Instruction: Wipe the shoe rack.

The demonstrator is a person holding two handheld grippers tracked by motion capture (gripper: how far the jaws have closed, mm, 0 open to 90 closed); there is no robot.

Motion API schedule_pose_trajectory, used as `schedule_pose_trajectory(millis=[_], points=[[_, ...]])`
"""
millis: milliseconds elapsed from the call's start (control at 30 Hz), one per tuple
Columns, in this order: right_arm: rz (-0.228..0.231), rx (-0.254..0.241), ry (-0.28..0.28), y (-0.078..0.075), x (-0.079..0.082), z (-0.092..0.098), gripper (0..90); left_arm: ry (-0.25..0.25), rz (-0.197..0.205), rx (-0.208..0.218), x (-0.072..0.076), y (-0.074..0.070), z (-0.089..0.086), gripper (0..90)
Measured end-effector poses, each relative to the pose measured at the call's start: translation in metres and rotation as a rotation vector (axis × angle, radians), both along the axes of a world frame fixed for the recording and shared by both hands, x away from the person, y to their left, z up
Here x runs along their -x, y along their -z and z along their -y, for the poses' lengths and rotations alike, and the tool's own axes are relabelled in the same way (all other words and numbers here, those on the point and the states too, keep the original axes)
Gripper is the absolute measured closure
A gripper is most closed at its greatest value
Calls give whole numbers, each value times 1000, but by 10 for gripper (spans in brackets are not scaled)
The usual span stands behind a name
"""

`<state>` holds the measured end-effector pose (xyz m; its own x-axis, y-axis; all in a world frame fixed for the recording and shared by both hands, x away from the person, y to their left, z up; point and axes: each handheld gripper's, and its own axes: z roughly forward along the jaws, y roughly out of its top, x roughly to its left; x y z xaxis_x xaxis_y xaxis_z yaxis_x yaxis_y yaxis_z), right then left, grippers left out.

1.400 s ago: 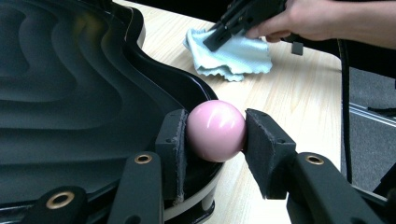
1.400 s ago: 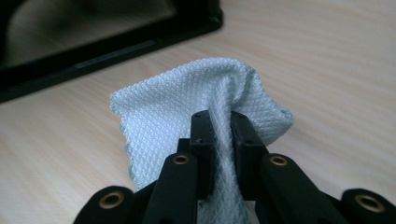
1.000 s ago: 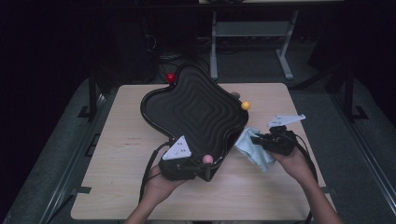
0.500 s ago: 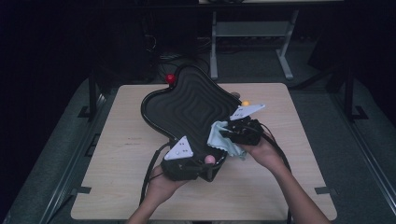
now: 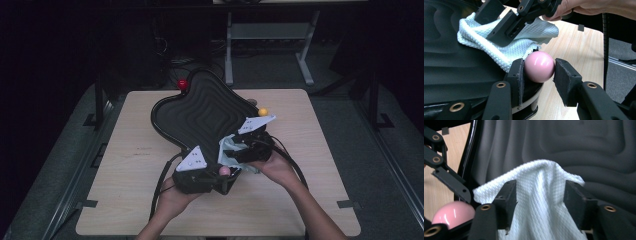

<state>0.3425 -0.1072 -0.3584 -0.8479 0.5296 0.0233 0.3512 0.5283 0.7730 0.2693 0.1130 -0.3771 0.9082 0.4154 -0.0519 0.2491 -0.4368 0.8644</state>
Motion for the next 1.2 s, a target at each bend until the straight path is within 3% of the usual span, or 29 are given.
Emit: schedule_pose_trajectory(millis=[67, 133, 167, 267, 333, 433, 533, 633, 767, 833, 933, 1000, 1033, 1133, 1167, 1200], points=[[5, 15, -17, 2, 1, -7, 477, -2, -2, 1, 0, 0, 0, 602], [40, 50, -27, 5, 5, -12, 557, -4, -5, 6, 0, 0, 0, 602], [43, 43, -38, 5, 7, -12, 654, -2, -3, 2, 0, 0, -1, 602], [32, 63, -74, 3, 8, -11, 751, -5, -1, 8, 1, 0, -1, 603], [18, 75, -59, 3, 5, -6, 765, -1, -2, 8, 1, 0, -3, 608], [-3, 41, -50, 6, 5, -2, 772, -2, -4, 10, 1, 0, -3, 611], [-27, -17, -106, 9, 14, -5, 774, -1, -1, 10, 1, 0, -3, 610], [-33, -26, -129, 11, 15, -3, 774, 2, 1, 6, 1, -1, -2, 611], [-29, -2, -50, 9, 2, 8, 774, 8, 7, -4, 0, -1, 0, 614], [-33, -7, -46, 10, 2, 8, 773, 8, 8, -6, 0, -1, 0, 609], [-42, -24, -102, 9, 9, 0, 773, 10, 12, 0, 0, 0, 1, 607], [-31, -14, -123, 8, 10, -2, 774, 14, 18, -4, 0, 0, 1, 608], [-46, -26, -123, 8, 8, 0, 774, 16, 18, -6, 0, 0, 0, 611], [-43, -23, -66, 9, -4, 10, 773, 27, 7, 14, 0, -2, -4, 646], [-47, -31, -47, 9, -8, 13, 773, 43, 9, 11, 1, -3, -6, 756], [-52, -39, -36, 9, -10, 15, 773, 36, 4, 14, 1, -3, -7, 758]])
